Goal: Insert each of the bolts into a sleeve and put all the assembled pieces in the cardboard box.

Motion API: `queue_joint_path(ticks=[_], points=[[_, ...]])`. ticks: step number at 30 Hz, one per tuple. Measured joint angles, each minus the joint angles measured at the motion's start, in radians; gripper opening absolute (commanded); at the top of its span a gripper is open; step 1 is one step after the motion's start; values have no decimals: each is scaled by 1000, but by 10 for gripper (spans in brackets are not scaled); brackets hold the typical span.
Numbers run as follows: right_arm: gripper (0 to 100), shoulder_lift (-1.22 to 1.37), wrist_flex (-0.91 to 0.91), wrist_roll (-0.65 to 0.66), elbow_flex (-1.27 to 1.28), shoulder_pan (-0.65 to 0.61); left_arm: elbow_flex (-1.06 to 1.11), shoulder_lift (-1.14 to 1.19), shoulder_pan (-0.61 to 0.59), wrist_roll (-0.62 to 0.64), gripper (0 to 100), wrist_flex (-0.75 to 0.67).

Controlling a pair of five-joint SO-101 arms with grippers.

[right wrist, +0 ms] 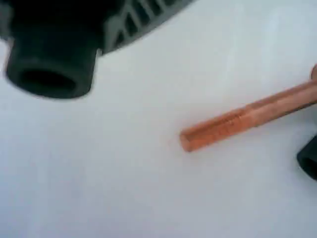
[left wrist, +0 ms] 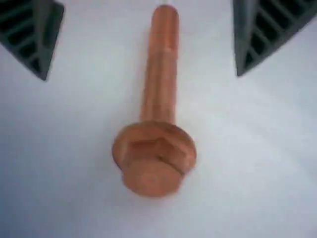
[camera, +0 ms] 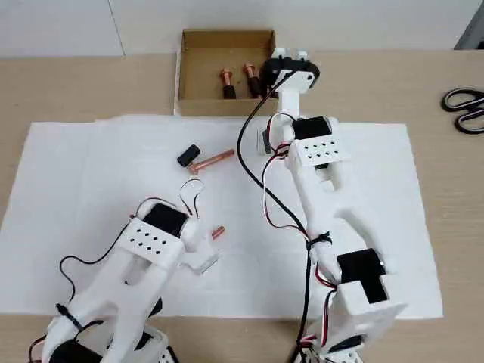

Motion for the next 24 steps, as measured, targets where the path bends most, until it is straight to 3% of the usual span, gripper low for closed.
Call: queue_joint_path(ticks=[6,10,14,24], points=[[4,0,0,0,0,-5,178,0,0,9,232,-321],[4,0,0,0,0,-8,204,0,-32,9,193,-315],[4,0,0,0,0,-9,193,0,-49,8,2,-279],[4,-11,0,0,-5,-9,233,-12,-48,-78,6,-278]])
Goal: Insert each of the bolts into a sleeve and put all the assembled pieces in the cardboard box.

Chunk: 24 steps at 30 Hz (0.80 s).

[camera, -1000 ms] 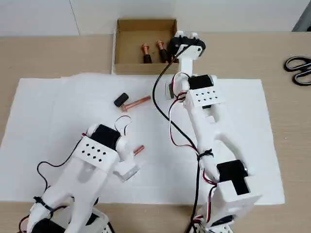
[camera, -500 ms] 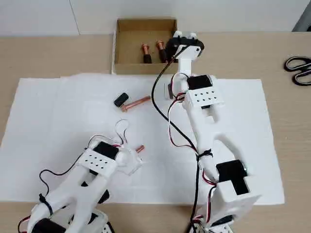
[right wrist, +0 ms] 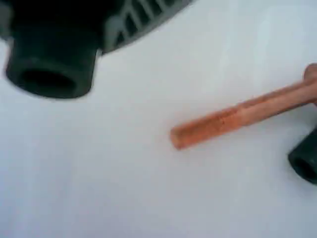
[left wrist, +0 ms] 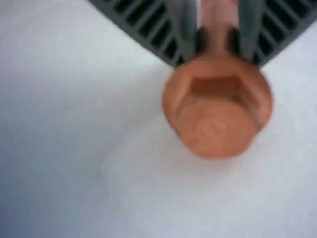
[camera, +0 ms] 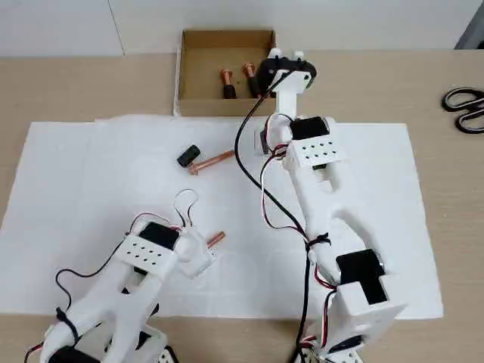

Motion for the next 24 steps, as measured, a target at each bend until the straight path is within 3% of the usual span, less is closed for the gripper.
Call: queue_joint_path(ticks=[6,9,13,17,20,24], points=[[4,-91,14,0,-6,0,-44,9,37,-75,6,14],[4,-121,61,0,-8,0,-193,11,80,-129,6,167],[4,-160,137,0,-8,23,-512,14,83,-261,6,471],[4,-206,210,6,-9,75,-818,14,29,-488,6,681],[4,-249,255,80,-9,135,-979,15,-15,-704,6,698],[4,-351,275,239,-9,236,-1094,68,-54,-1106,6,654]])
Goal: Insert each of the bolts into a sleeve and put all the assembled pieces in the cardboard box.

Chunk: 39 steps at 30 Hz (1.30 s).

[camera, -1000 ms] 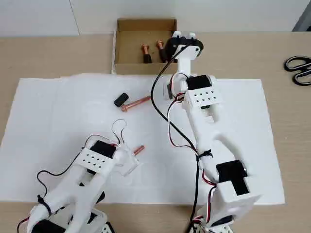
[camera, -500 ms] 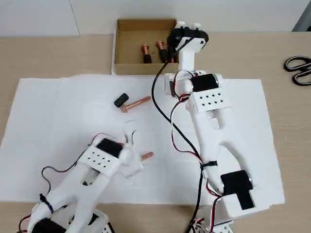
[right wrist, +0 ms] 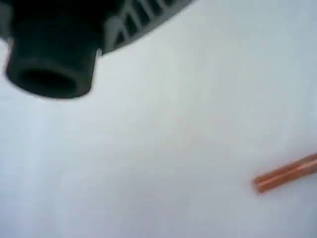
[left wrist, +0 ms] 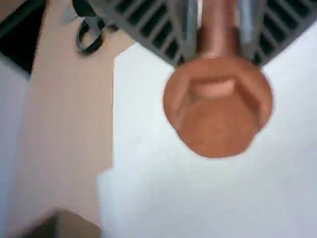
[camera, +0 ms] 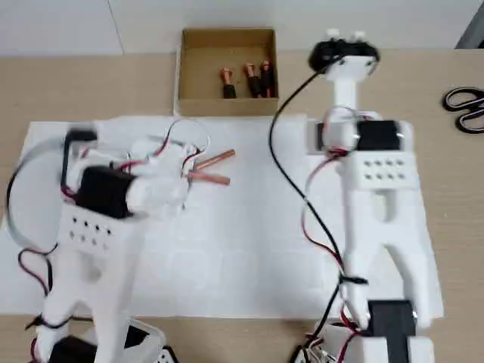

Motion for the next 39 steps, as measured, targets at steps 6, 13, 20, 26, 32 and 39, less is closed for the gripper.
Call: queue_joint_path(ticks=[6,13,20,26,32,39], points=[[5,-133,17,146,0,155,-61,144,92,-554,6,-103],[6,-213,21,203,172,92,-239,342,120,-1023,6,-199],[5,-385,-198,172,543,-219,-509,511,11,-1152,6,-233],[4,-572,-667,-54,950,-351,-626,641,5,-1166,6,-256],[4,-666,-1218,-78,1313,-362,-658,657,12,-1166,6,-316],[4,-671,-1580,-78,1447,-324,-649,661,115,-1166,6,-319]])
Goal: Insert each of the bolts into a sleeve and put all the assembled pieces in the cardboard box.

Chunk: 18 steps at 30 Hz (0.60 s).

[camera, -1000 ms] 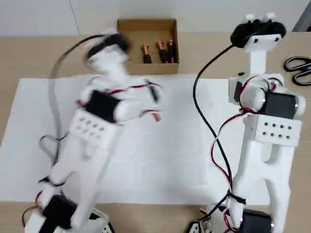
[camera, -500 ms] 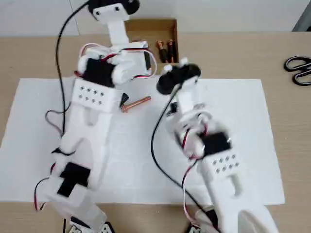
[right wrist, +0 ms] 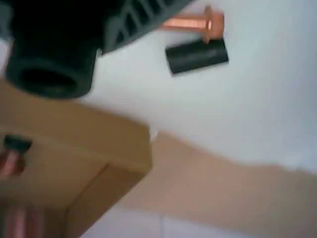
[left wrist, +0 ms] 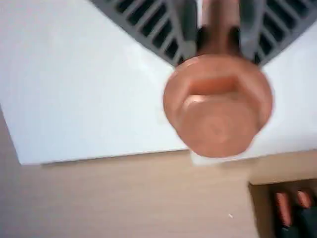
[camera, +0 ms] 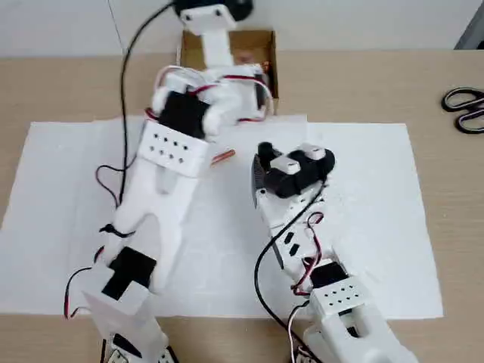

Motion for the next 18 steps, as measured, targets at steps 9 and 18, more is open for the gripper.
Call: queue_joint_path(ticks=[9,18], points=[[4,-3,-26,0,0,49,63,2,74,0,6,-2],[4,-3,-26,0,9,71,69,-54,64,-35,6,-28]])
